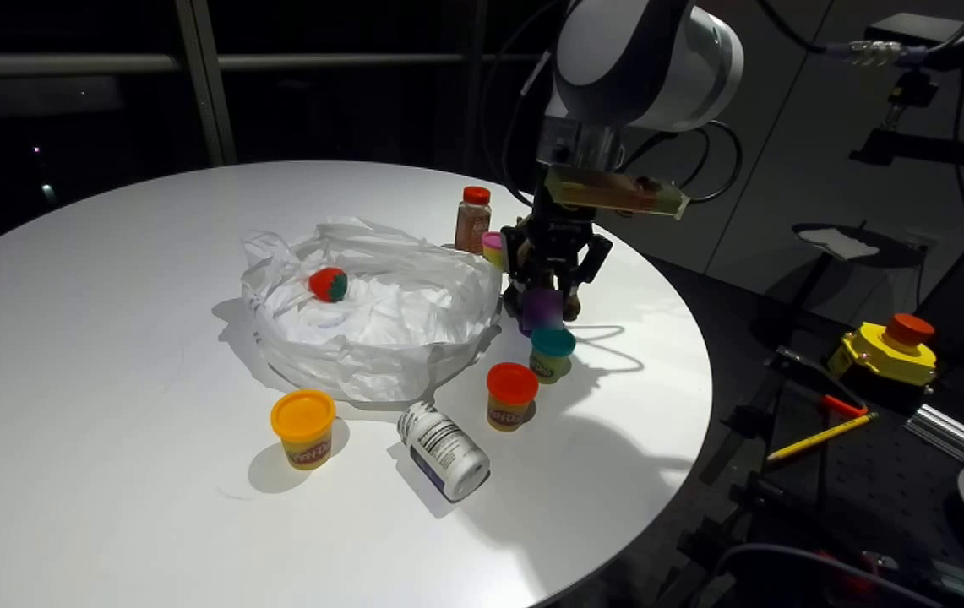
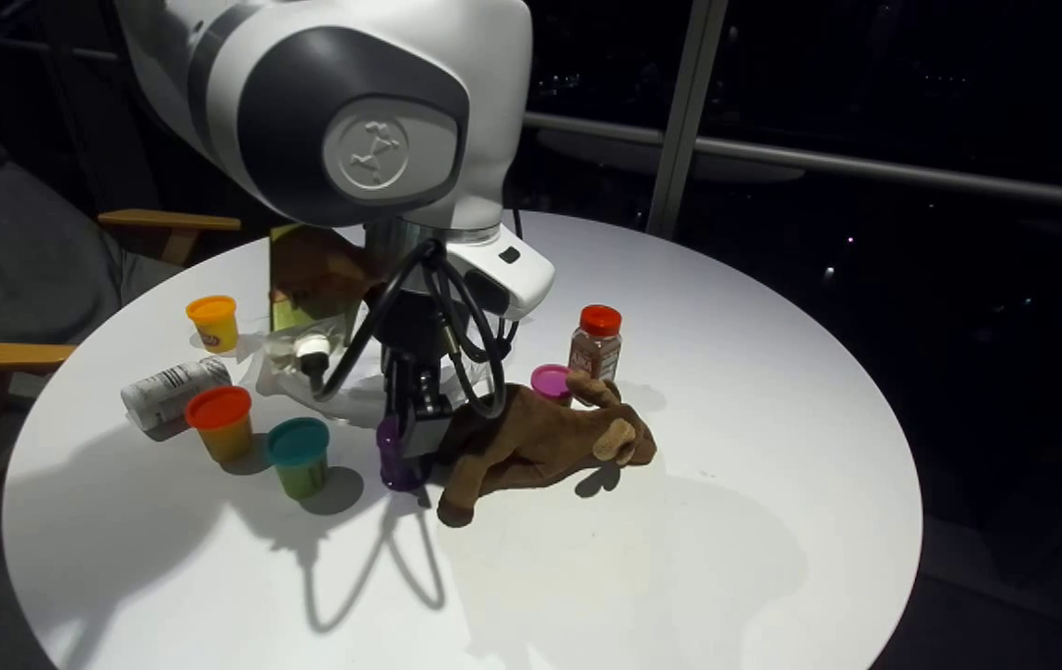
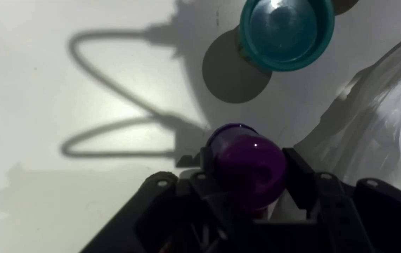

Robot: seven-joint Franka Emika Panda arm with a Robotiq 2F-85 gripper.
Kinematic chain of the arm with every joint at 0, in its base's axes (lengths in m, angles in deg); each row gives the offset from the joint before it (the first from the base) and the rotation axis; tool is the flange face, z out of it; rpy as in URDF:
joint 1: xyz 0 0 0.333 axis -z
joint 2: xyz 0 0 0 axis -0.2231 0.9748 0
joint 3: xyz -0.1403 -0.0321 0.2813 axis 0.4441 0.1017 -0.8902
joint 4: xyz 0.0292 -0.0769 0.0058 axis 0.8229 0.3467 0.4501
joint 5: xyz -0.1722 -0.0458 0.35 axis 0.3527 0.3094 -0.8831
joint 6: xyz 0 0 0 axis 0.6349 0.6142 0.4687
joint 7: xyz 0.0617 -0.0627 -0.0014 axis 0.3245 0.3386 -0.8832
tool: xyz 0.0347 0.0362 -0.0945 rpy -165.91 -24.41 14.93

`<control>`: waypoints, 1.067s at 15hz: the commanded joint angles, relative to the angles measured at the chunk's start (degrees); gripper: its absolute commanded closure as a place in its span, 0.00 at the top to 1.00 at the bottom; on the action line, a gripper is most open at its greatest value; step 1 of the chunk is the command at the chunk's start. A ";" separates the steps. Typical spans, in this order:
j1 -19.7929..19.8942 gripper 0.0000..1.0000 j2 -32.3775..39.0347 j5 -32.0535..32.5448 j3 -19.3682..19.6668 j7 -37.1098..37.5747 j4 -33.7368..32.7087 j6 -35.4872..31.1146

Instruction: Put the objects on the table in the plastic

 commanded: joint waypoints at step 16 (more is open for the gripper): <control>-6.02 0.26 -6.07 9.98 -1.45 9.59 -13.40 11.37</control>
